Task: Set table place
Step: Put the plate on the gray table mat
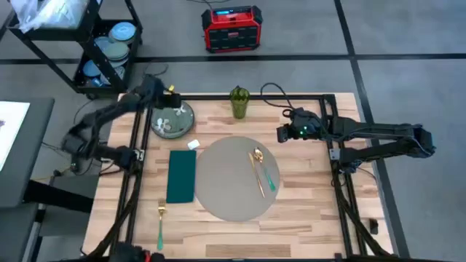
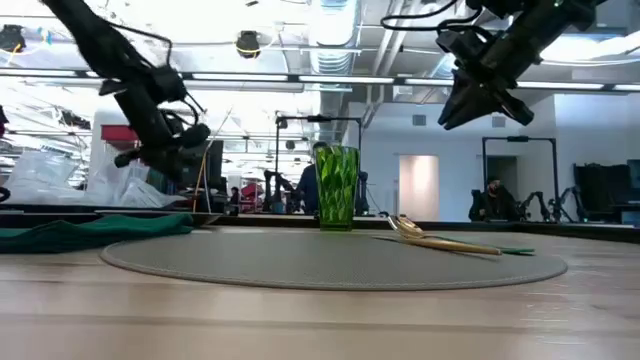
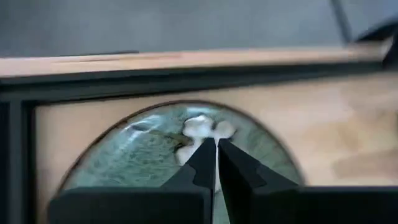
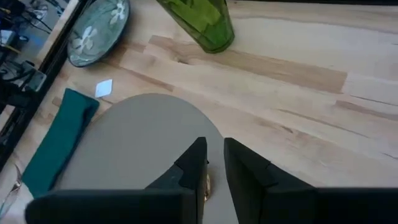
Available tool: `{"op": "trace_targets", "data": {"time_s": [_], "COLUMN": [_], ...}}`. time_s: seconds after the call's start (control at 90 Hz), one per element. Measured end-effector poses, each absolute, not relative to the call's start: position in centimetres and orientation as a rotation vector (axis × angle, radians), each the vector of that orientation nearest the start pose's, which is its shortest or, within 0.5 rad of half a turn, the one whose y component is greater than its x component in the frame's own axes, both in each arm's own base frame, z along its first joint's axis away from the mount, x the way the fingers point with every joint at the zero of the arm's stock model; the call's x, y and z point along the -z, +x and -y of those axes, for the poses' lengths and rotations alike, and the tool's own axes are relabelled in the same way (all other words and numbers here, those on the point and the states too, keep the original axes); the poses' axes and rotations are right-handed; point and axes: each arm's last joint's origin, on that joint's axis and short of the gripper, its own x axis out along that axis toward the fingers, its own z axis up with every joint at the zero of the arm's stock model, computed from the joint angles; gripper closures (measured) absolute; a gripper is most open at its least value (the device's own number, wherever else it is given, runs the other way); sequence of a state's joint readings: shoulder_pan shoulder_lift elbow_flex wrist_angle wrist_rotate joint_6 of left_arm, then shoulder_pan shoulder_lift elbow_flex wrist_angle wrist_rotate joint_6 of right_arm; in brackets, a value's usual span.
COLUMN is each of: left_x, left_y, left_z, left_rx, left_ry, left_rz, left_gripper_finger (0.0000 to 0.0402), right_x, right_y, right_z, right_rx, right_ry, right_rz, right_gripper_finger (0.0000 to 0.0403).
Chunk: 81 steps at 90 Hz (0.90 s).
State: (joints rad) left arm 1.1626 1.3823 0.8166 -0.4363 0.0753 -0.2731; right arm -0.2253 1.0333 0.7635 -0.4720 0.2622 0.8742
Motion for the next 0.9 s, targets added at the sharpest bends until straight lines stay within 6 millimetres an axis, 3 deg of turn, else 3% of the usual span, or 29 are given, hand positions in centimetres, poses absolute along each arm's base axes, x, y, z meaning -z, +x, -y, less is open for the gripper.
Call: {"op": "trace_targets", "data": {"time_s": [0.156, 0.367, 0.478, 0.633, 0.9], "left_x": [-20.6, -22.7, -23.2, -22.0, -19.5], "left_y": [11.9, 13.0, 13.5, 13.8, 13.3], "left_z": [-26.8, -31.0, -32.5, -33.8, -35.7], "left_rx": [-1.059, -1.175, -1.001, -0.765, -0.614], "left_ry": [-0.851, -0.741, -0.608, -0.542, -0.726], "left_rz": [-0.929, -1.077, -1.272, -1.562, -1.468], "left_gripper_finger": [0.0402, 0.0402, 0.0402, 0.0402, 0.0402], "right_x": [-25.8, -25.8, -25.8, -25.8, -25.7], "right_y": [20.0, 20.1, 20.2, 20.2, 20.2], "right_z": [5.4, 5.2, 4.9, 4.6, 4.0], "right_rx": [0.762, 0.758, 0.740, 0.722, 0.703], "right_ry": [0.801, 0.814, 0.803, 0.783, 0.772], "right_rz": [-0.501, -0.501, -0.509, -0.521, -0.544], "right_gripper_finger": [0.0359, 0.0358, 0.0358, 0.0358, 0.0358]}}
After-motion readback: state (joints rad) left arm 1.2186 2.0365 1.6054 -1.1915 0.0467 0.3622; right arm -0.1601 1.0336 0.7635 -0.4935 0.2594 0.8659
